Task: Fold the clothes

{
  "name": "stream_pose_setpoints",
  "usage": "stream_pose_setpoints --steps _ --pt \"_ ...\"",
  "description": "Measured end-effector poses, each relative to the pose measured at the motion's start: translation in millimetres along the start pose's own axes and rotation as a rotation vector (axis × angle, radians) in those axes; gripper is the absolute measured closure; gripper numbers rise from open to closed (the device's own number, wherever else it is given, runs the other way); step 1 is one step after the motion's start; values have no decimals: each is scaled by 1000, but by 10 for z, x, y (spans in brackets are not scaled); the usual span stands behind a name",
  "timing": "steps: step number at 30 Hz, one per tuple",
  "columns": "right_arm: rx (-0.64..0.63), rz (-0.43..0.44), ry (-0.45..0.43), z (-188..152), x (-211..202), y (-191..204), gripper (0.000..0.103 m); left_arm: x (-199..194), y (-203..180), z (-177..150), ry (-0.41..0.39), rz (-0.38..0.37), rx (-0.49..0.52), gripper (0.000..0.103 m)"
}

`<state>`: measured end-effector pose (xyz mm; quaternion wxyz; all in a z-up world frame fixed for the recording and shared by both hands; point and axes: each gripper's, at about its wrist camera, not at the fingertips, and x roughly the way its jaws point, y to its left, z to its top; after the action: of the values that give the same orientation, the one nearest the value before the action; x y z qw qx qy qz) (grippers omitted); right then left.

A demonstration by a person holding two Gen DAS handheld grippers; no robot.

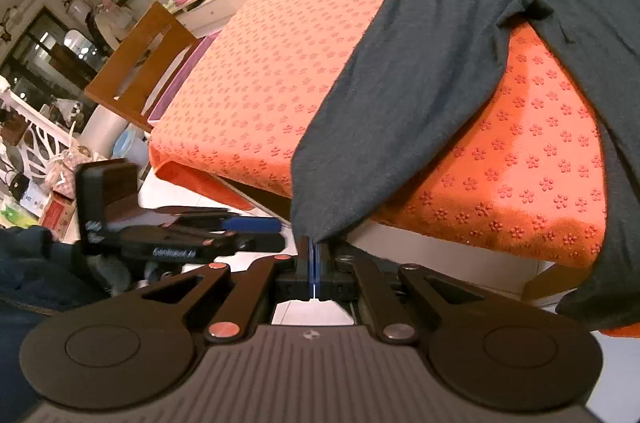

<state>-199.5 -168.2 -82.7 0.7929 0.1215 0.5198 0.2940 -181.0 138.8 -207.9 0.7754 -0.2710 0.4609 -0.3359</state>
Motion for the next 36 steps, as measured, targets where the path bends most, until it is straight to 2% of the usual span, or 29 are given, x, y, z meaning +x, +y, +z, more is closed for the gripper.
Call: stream_pose_setpoints --steps 5,8,12,16,20,23,27,30,32,34,36 --pt "-14 -21 19 1 -69 32 101 118 224 -9 7 -170 -171 56" --pt "-20 -28 21 12 -100 57 101 195 309 -32 -2 -195 -221 56" --pt "-11 -23 15 30 -140 77 101 246 451 -83 -17 -273 -303 57" --pt "36 3 -16 55 -202 50 101 242 612 -149 -25 -300 -368 58" --pt "81 42 -50 95 -265 29 101 243 700 -203 -25 -307 -398 59" --pt "108 69 -72 135 -306 37 101 251 695 -207 -26 -372 -421 59" --pt "131 96 -95 193 -354 45 101 219 604 -161 -67 -482 -443 60" --pt "156 120 -115 220 -391 28 101 244 522 -104 -78 -520 -431 63" --pt "176 130 -130 240 -412 11 101 271 493 -79 -79 -534 -436 68" --pt "190 135 -142 255 -431 -7 101 261 460 -42 -81 -528 -423 93" --pt "202 132 -151 269 -444 -36 101 197 413 23 -95 -493 -393 98"
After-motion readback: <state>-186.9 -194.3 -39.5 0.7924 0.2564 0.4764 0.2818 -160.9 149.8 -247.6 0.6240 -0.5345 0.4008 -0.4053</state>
